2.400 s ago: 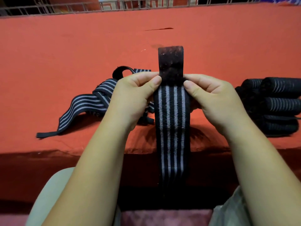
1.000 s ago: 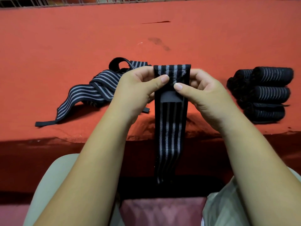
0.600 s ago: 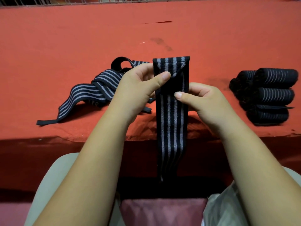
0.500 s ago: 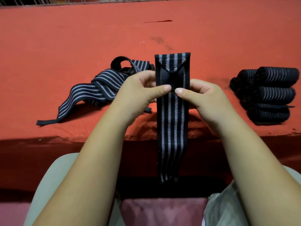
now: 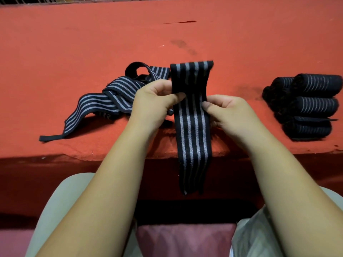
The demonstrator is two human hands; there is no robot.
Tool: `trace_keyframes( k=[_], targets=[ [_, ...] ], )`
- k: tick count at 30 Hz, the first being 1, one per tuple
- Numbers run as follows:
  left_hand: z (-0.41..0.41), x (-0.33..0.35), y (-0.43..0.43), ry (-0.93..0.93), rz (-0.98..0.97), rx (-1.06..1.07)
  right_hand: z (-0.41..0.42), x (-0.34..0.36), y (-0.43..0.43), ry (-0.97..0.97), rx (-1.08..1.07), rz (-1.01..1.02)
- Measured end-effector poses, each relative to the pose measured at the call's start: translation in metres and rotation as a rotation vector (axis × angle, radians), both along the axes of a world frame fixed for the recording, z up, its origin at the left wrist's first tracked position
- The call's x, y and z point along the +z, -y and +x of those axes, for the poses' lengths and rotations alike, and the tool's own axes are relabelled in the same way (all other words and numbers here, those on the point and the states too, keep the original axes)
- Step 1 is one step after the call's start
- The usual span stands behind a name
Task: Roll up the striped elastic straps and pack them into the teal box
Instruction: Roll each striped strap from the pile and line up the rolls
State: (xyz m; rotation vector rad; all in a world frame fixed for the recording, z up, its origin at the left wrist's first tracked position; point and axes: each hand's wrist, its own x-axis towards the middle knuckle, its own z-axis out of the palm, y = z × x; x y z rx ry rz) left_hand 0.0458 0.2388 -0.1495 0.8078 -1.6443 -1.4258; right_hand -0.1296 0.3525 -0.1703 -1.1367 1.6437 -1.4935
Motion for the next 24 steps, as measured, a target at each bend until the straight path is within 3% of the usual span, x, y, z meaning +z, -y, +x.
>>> trace_keyframes(
  k=[12, 18, 24],
  targets=[
    [0.008, 0.003, 0.002, 0.092, -0.06, -0.036, 0.003, 0.009, 0.0, 0.289, 0.029, -0.016],
    [0.008, 0.003, -0.001, 0.099, -0.011, -0.068, 0.002, 0.01, -0.005, 0.191, 0.156, -0.068],
    [0.001, 0.004, 0.002, 0.028, 0.182, -0.119, 0.002, 0.005, -0.005, 0.157, 0.06, -0.133]
  ],
)
